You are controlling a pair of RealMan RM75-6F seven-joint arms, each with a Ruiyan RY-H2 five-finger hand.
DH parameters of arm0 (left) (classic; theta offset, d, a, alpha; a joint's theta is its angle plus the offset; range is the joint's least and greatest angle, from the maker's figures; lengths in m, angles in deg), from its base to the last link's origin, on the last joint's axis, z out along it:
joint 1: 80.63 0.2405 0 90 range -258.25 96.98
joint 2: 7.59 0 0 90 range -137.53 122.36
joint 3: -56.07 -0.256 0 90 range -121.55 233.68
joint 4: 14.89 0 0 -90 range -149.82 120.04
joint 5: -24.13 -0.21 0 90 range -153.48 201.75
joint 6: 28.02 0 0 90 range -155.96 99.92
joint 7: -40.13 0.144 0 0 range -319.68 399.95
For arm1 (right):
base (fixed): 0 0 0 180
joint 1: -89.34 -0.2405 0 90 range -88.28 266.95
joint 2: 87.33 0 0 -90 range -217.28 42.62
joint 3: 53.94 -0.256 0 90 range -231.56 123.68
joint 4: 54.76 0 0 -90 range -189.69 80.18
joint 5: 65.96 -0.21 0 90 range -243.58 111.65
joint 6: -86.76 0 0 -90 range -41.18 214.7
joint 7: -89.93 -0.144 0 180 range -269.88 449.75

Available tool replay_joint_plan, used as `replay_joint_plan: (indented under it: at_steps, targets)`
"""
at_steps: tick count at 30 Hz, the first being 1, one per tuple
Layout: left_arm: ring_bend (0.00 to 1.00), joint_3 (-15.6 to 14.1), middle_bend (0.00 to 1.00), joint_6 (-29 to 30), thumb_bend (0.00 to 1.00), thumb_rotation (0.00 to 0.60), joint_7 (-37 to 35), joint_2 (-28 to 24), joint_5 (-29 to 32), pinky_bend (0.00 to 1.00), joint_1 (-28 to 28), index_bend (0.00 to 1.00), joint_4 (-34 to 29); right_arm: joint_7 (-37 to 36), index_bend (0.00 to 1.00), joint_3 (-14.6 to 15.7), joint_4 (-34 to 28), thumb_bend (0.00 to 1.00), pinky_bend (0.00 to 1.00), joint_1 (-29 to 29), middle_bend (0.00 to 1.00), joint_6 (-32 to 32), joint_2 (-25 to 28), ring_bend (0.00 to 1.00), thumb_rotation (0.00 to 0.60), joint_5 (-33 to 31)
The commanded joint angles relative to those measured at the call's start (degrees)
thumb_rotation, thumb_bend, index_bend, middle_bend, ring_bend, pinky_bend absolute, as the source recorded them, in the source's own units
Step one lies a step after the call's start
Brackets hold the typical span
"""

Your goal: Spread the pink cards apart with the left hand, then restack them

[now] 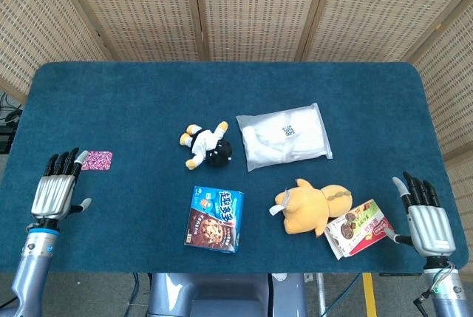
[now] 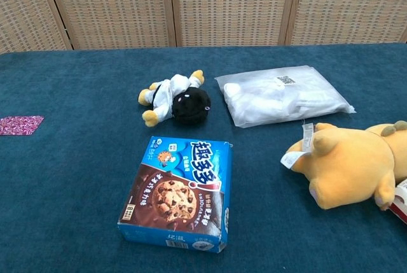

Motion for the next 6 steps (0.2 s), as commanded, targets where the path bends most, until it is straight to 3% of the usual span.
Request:
replay_joint_plan:
  at_steps: [1, 6]
  targets:
    - [0.00, -2.1, 0.00, 2.5, 0.21, 0.600, 1.9, 0.3, -2.7, 0.00, 2.2, 0.00, -1.4, -0.3, 0.00, 0.1, -0.2, 0.03, 0.00, 0.1, 0.00, 0.5, 0.2, 0.00, 0.600, 0.5]
    - [0.00, -3.5, 0.00, 4.4, 0.21, 0.600, 0.9, -0.2, -5.8, 0.00, 4.5, 0.00, -2.3, -1.3, 0.00, 0.2, -0.8, 0.03, 0.00, 0.2, 0.00, 0.7, 0.8, 0.00, 0.600, 0.8]
